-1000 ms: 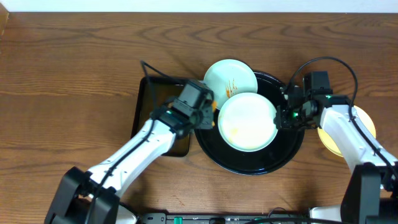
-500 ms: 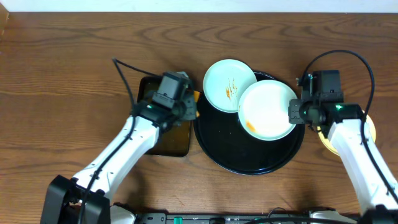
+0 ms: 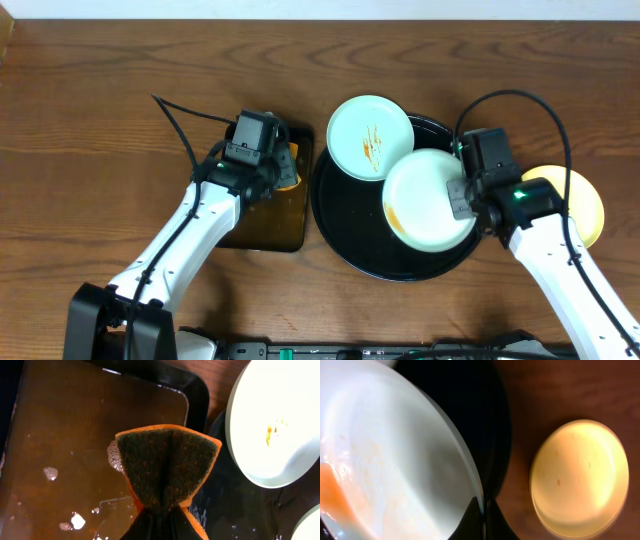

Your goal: Clean dirty plates on tray and stack at the side

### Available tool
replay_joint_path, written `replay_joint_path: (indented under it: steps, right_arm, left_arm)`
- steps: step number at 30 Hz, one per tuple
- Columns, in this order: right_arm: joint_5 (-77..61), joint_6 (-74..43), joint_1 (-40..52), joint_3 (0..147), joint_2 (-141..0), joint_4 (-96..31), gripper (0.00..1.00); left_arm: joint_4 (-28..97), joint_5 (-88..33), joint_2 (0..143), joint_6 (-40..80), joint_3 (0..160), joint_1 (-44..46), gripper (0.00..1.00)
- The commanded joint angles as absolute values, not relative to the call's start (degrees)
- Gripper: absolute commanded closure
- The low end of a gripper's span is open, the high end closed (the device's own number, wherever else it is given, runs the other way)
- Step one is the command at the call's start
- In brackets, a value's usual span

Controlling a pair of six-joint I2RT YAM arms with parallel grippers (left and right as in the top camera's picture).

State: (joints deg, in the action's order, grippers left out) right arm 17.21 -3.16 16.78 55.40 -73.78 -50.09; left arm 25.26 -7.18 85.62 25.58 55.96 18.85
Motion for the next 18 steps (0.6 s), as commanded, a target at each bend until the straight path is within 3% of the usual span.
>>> replay_joint_path:
  steps: [1,10,18]
  right_arm:
    - [20.75,-6.96,17.54,55.48,-74.56,-51.90,0.99]
    - [19.84,-11.79,17.58,55.48,-74.61,-55.72,0.99]
    - [18.52,-11.79,17.58,55.48,-74.63,-56.21,0.99]
  left_arm:
    - [25.54,-7.07,84.97,25.10,56.05,18.83,0.92]
    - [24.40,-14.83,84.97,25.08,56.05,20.64,0.92]
    - [18.96,-19.27,86.11,22.76,56.05,30.81,0.92]
